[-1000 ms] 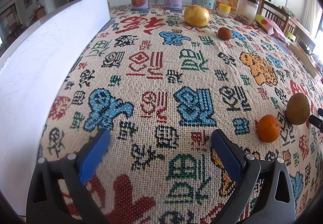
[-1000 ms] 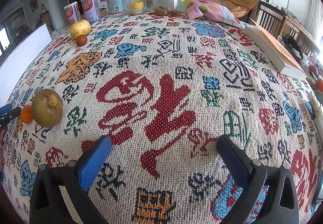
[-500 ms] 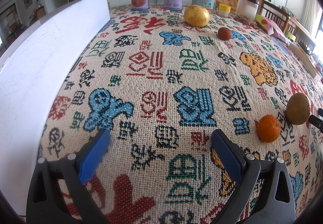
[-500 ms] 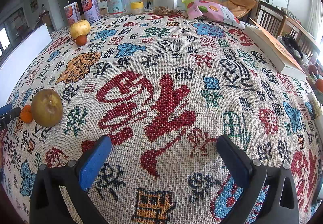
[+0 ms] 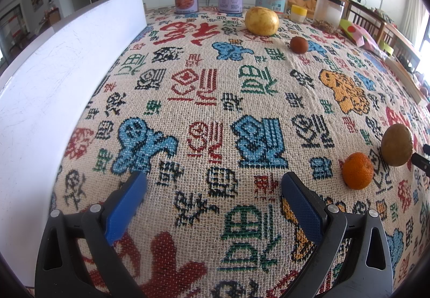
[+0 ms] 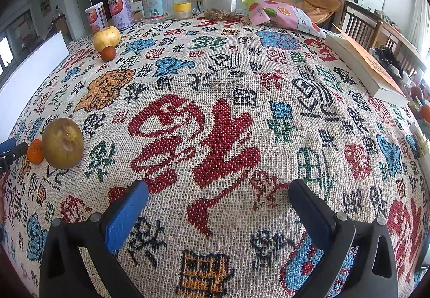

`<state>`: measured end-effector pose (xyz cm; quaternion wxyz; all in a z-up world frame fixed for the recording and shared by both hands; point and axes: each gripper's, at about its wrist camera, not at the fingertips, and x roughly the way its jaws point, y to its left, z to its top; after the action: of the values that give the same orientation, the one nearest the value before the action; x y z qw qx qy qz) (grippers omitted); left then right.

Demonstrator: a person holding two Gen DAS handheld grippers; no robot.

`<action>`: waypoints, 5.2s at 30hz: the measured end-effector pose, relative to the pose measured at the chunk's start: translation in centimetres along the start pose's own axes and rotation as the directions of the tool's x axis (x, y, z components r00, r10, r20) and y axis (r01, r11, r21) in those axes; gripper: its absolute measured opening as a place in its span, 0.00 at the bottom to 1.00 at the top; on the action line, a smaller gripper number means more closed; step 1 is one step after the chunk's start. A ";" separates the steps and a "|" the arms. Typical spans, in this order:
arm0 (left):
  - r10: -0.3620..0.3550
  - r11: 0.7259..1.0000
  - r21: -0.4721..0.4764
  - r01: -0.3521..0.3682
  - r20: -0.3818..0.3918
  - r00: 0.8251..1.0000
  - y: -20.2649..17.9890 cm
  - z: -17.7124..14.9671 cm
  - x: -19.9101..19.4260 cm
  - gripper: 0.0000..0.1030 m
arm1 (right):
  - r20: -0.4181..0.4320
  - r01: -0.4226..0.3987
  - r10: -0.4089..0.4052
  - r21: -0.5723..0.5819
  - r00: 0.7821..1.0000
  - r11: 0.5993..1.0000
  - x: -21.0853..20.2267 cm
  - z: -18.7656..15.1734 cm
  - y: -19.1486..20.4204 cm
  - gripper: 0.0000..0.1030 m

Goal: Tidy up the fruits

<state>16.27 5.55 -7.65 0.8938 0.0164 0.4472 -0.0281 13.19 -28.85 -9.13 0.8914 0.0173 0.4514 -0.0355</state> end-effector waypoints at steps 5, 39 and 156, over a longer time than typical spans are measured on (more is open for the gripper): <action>-0.018 1.000 -0.002 0.018 0.005 1.000 0.1 -0.1 -0.2 0.98 | 0.000 0.000 0.000 0.001 1.000 1.000 0.0 0.0 0.0 1.00; -0.092 0.991 0.102 0.087 0.046 0.995 -0.4 -0.6 -1.5 0.52 | 0.001 -0.003 0.003 0.004 1.000 1.000 0.1 0.0 0.0 1.00; 0.176 0.899 -0.404 -0.172 -0.029 0.984 24.6 4.8 -9.6 0.69 | -0.251 -0.643 0.594 -0.373 0.764 0.669 -4.3 14.7 50.1 0.51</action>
<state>16.00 30.13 3.00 0.8787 -0.1290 0.4362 0.1448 26.42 20.42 2.96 0.8045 -0.0295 0.4619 0.3722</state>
